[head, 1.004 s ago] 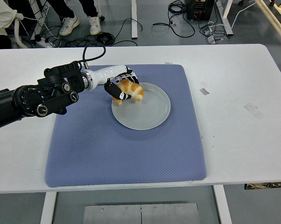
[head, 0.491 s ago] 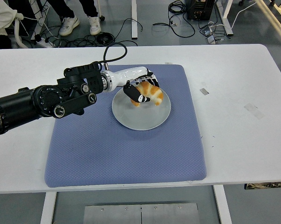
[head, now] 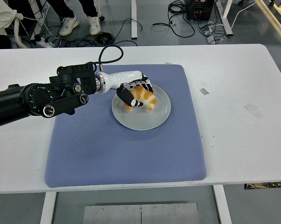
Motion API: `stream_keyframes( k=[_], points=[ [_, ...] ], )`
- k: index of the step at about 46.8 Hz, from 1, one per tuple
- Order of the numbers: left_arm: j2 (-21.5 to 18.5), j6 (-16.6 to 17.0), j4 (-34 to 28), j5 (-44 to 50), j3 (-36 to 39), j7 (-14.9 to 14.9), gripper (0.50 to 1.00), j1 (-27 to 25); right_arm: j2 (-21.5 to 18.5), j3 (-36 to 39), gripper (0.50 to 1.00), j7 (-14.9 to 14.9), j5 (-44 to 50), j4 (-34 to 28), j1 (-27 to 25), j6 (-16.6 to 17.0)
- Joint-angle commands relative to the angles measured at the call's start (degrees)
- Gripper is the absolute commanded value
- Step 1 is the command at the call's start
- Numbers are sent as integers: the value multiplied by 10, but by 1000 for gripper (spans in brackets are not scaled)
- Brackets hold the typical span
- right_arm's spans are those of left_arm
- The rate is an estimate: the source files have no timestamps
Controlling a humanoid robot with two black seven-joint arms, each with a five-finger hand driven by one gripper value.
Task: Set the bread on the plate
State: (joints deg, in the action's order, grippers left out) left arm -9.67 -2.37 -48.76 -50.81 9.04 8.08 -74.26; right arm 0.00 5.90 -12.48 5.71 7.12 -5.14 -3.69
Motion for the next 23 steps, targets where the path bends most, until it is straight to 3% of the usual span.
stream_keyframes(
  k=[1, 15, 18, 22, 23],
  points=[
    [2, 0, 1, 0, 4, 0, 500, 1, 0, 0, 1000, 0, 0, 0, 0, 0],
    [11, 0, 9, 0, 5, -1, 534, 5, 0, 0, 1000, 0, 0, -1, 0, 0],
    [11, 0, 10, 0, 5, -1, 590, 5, 0, 0, 1000, 0, 0, 0, 0, 0],
    [11, 0, 10, 0, 4, -1, 746, 5, 0, 0, 1000, 0, 0, 0, 0, 0],
    [11, 0, 10, 0, 4, -1, 763, 5, 0, 0, 1000, 0, 0, 0, 0, 0]
  ],
)
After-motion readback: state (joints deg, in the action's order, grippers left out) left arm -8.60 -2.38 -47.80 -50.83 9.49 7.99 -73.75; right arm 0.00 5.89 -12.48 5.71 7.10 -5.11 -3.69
